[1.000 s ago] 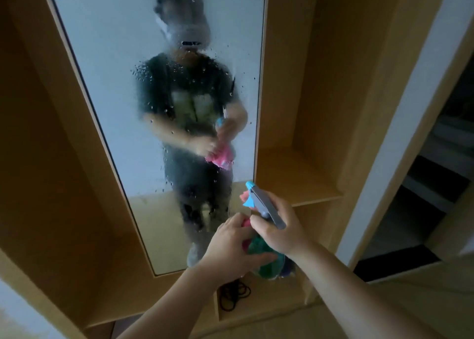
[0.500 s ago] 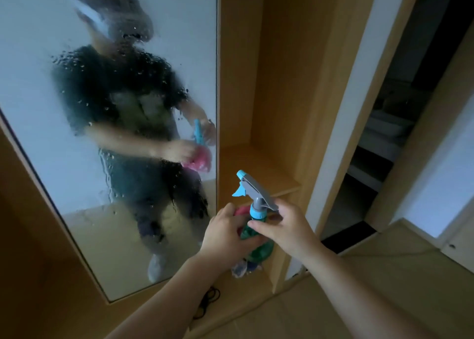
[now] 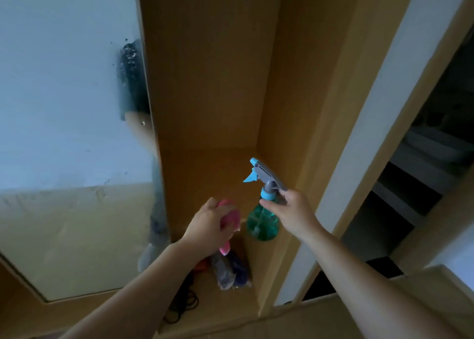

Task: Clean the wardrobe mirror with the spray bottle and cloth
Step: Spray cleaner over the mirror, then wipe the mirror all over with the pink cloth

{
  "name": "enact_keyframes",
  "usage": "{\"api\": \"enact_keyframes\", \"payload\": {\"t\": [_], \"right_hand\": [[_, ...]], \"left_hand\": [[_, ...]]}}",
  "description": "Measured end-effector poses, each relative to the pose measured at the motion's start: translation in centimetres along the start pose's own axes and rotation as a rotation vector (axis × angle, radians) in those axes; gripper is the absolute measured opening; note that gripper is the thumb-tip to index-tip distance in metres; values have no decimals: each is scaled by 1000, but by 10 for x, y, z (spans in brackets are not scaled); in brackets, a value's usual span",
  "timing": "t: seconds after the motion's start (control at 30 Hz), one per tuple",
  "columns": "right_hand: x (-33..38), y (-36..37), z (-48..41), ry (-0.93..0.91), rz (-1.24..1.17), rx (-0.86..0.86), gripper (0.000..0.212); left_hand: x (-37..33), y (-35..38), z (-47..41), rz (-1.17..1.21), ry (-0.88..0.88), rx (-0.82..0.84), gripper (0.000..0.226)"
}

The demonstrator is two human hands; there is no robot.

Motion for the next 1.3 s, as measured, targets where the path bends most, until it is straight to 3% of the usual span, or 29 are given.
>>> {"api": "enact_keyframes", "payload": {"t": [0.13, 0.27, 0.63, 1.07, 1.2, 1.3], "right_hand": [[-42, -27, -60, 74, 47, 47, 30], [-77, -27, -108, 105, 115, 83, 18], [-124, -2, -176, 168, 87, 29, 14], [-137, -4, -185, 216, 147, 29, 27], [-128, -13, -170, 234, 146, 34, 37], [-119, -16, -137, 225, 4, 37, 52]], "left_hand": [[-8, 21, -20, -12, -111, -76, 37], [-8, 36, -31, -18, -202, -86, 38], [2, 51, -48, -39, -239, -94, 38], [-4, 53, -48, -59, -240, -108, 44], [-11, 48, -45, -51, -214, -112, 42], [-19, 43, -44, -32, -189, -125, 42]]}}
Point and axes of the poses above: each hand's wrist, its own z-axis away from the middle knuckle, its own y-axis out of the palm, x = y × z, the point moved 1 cm from there along -z, towards the middle knuckle, and after that the axes turned 2 degrees about y, right-handed, at the moved point
